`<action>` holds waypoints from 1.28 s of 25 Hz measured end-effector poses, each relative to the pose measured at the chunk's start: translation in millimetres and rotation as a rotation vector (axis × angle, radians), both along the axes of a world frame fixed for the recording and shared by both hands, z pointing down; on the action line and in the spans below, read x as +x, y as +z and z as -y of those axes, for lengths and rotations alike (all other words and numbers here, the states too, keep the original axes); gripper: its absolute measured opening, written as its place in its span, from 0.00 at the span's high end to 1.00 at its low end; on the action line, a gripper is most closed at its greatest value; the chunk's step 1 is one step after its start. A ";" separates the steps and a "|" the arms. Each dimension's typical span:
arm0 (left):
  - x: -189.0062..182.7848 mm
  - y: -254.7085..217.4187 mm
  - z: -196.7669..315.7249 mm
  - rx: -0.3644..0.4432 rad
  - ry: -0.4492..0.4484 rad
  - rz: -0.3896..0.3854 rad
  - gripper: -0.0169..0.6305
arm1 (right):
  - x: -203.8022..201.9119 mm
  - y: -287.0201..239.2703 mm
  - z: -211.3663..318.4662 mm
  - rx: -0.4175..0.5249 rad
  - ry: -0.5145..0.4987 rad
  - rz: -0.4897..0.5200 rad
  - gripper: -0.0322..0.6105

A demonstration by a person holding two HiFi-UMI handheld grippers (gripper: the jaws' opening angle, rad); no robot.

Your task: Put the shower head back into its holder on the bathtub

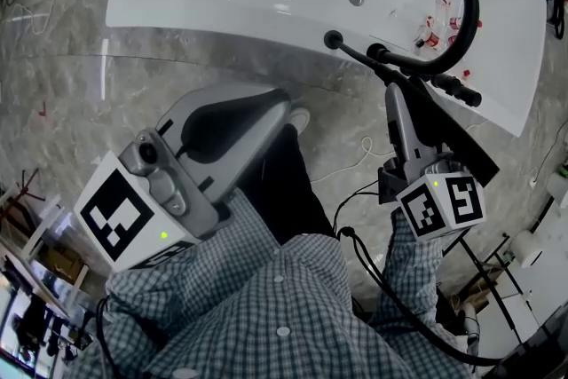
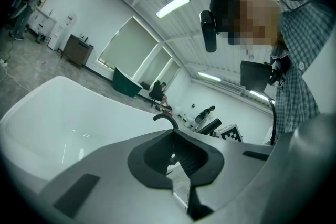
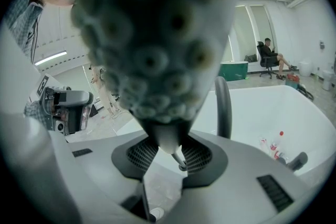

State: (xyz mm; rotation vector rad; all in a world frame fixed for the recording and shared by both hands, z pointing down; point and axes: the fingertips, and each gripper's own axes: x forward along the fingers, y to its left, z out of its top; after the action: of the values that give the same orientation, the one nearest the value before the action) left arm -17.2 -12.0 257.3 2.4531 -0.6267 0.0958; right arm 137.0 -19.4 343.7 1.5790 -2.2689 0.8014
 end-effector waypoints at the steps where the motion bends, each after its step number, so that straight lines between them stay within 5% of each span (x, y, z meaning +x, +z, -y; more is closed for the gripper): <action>1: 0.3 2.0 0.1 -0.001 0.000 0.003 0.96 | 0.5 2.6 0.7 -0.003 0.002 0.001 0.74; 32: -0.3 65.2 14.9 -0.056 -0.011 -0.001 0.96 | -7.6 105.0 26.4 -0.092 0.018 -0.002 0.74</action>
State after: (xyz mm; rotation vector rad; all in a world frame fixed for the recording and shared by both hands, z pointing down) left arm -17.5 -26.9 322.4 2.3954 -0.6288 0.1064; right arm 129.4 -45.8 448.7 1.5612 -2.1867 0.8951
